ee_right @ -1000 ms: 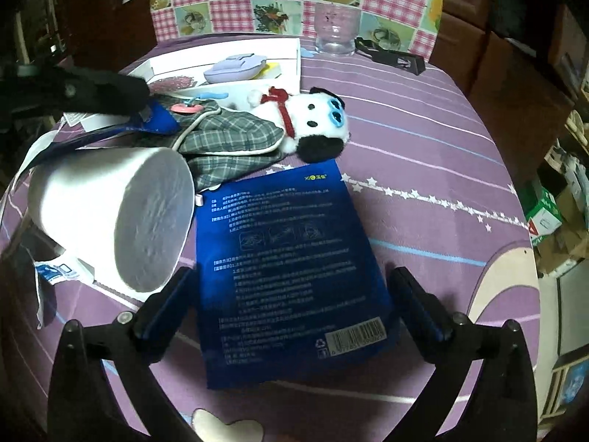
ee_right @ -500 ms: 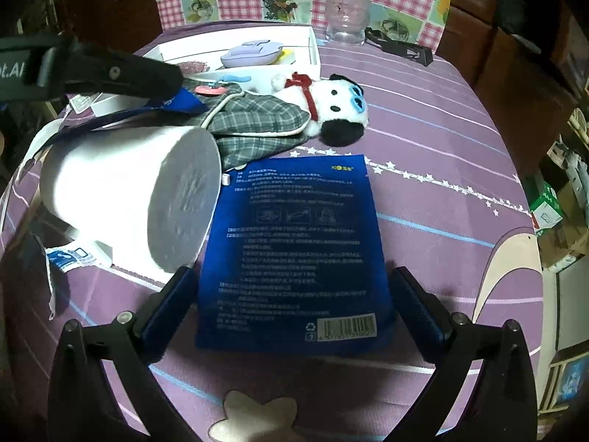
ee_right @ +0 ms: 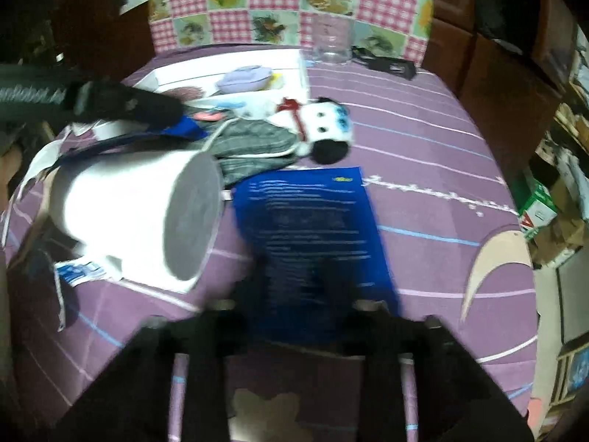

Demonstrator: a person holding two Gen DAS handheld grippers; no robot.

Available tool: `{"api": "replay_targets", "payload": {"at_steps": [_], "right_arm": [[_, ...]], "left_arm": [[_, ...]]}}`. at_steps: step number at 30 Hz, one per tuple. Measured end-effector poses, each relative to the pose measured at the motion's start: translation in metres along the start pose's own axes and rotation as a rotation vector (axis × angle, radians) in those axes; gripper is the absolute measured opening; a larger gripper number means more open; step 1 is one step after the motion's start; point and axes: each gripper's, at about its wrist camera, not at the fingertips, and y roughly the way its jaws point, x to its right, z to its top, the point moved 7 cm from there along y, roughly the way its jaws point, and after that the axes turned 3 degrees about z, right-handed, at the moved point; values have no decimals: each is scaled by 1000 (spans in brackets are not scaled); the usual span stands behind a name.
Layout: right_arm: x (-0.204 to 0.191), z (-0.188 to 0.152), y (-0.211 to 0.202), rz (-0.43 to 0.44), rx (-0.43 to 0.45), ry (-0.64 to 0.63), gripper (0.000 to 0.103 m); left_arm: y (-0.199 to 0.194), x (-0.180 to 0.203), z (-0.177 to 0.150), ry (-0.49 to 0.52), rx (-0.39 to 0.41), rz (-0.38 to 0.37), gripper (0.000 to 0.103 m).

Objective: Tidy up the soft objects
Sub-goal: 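Grasp the blue cat-print packet with the right tool and lift it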

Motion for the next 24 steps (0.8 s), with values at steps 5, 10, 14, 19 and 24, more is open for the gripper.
{"api": "replay_targets", "payload": {"at_steps": [5, 10, 14, 19, 24], "right_arm": [[8, 1, -4, 69, -2, 78, 16], [14, 6, -11, 109, 29, 131, 14], [15, 13, -26, 182, 89, 177, 11], [21, 20, -40, 251, 164, 242, 9], [19, 24, -51, 309, 207, 264, 8]], "left_arm": [[1, -1, 0, -4, -1, 8, 51], [3, -2, 0, -5, -6, 11, 51], [2, -1, 0, 0, -3, 7, 51], [0, 1, 0, -1, -2, -3, 51], [-2, 5, -1, 2, -5, -16, 51]]}}
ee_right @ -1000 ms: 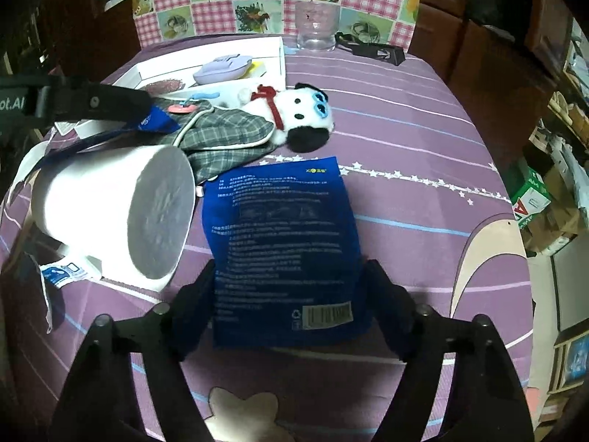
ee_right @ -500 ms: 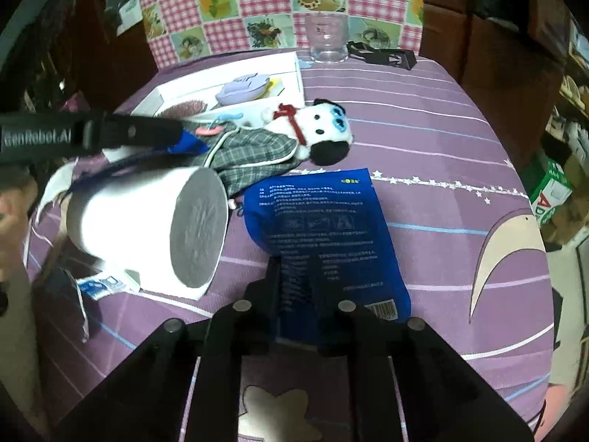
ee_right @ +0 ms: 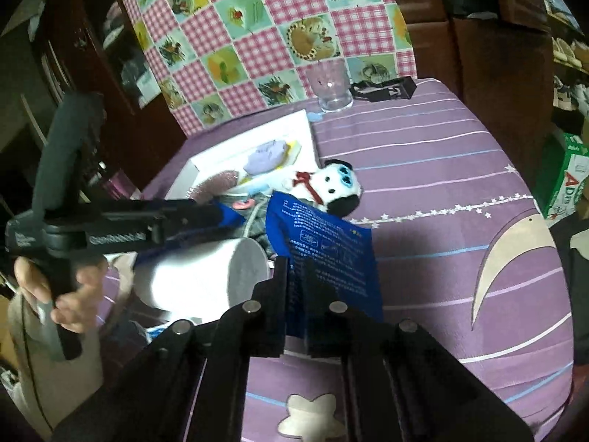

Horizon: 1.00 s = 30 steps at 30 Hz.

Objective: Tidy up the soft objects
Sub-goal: 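Grasp the blue cat-print packet with the right tool and lift it, then grasp the small white-and-blue tube with the left tool while the right tool holds the packet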

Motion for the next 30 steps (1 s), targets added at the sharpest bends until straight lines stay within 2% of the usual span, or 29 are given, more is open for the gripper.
{"api": "replay_targets", "payload": {"at_steps": [3, 6, 11, 14, 18, 21, 25, 30], "right_arm": [[-10, 4, -8, 47, 39, -6, 7], [-15, 7, -17, 59, 76, -8, 6], [-11, 8, -17, -14, 96, -22, 5], [-8, 6, -16, -12, 93, -5, 5], [-8, 8, -21, -50, 124, -30, 5], [-9, 9, -26, -38, 141, -30, 5], [-7, 12, -38, -19, 175, 9, 5], [-16, 11, -48, 23, 190, 21, 5]], "left_arm": [[0, 4, -1, 9, -8, -16, 51], [0, 7, -2, 20, -6, -9, 51], [2, 6, -2, 24, -8, 3, 51], [1, 4, -2, 14, -4, 9, 51], [-1, 10, -2, -6, -4, -49, 51], [-9, 15, -1, 8, 34, -33, 51], [-28, 24, -7, -5, 81, -60, 51], [-53, 26, -28, 4, 131, 13, 51]]}}
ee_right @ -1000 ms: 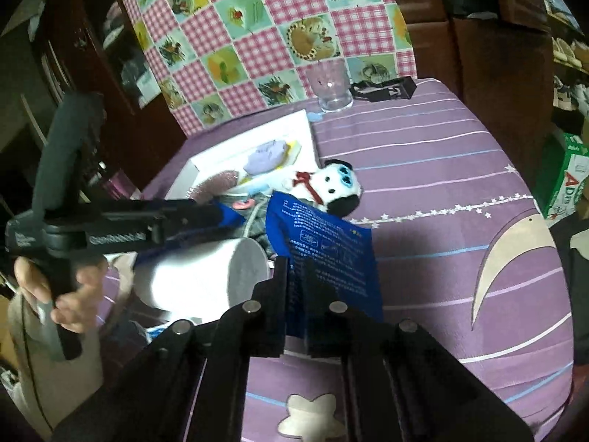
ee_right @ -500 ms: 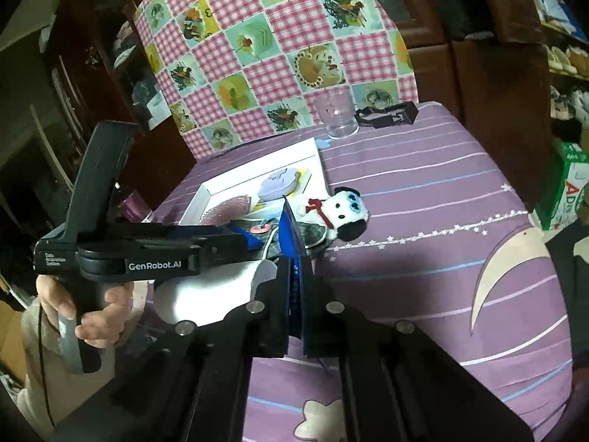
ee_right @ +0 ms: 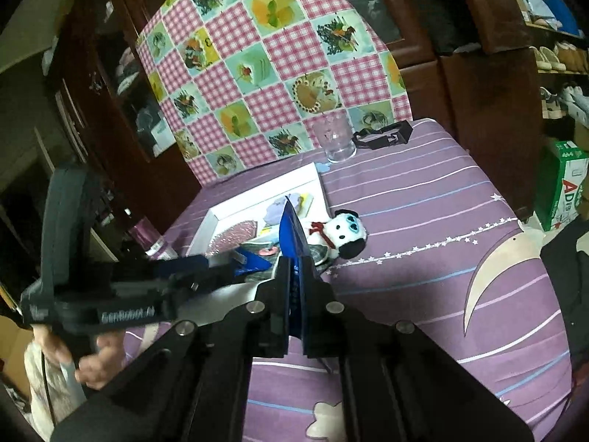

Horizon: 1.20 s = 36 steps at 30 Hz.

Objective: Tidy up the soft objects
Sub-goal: 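Grasp the small white-and-blue tube with the left tool while the right tool holds the packet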

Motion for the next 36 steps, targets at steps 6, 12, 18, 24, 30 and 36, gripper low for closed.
{"api": "replay_targets", "payload": {"at_steps": [6, 12, 18, 24, 30, 36], "right_arm": [[-16, -2, -8, 23, 13, -31, 5], [-13, -6, -5, 8, -1, -15, 5], [-5, -8, 3, -43, -20, -15, 5], [6, -11, 10, -54, -55, 16, 5], [3, -15, 13, -58, -74, -7, 5], [1, -17, 14, -67, -78, -23, 5]], "left_arm": [[-27, -7, -38, -1, 36, 25, 51], [-27, -11, -68, 42, 73, 37, 51], [-5, -15, -96, 34, 12, -3, 51], [3, -22, -101, 24, -18, -1, 50], [19, -21, -114, 44, -104, 33, 24], [16, -24, -115, 26, -104, 43, 5]]}}
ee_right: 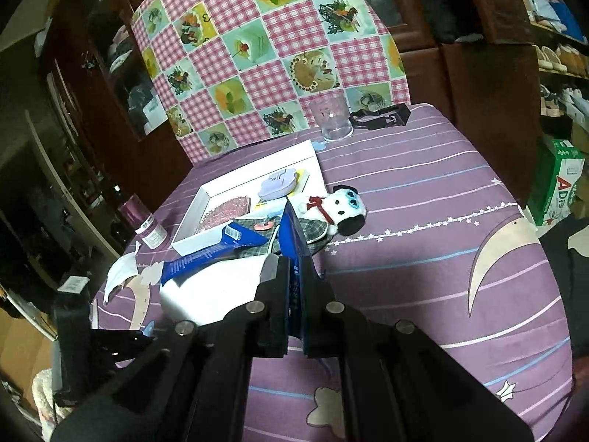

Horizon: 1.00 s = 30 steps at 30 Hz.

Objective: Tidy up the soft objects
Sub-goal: 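Grasp the small white-and-blue tube with the left tool while the right tool holds the packet, then carry the tube and the blue packet over the white box with both tools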

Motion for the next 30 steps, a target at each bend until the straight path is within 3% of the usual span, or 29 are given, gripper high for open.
{"api": "replay_targets", "payload": {"at_steps": [12, 20, 30], "right_arm": [[-4, 3, -5, 9, 17, -14, 5], [-9, 1, -5, 0, 10, -33, 5], [-16, -5, 3, -35, 1, -87, 5]], "left_arm": [[-19, 21, 8, 26, 77, -107, 3], [-14, 22, 10, 22, 79, -103, 3], [-25, 13, 17, -20, 136, -110, 0]]}}
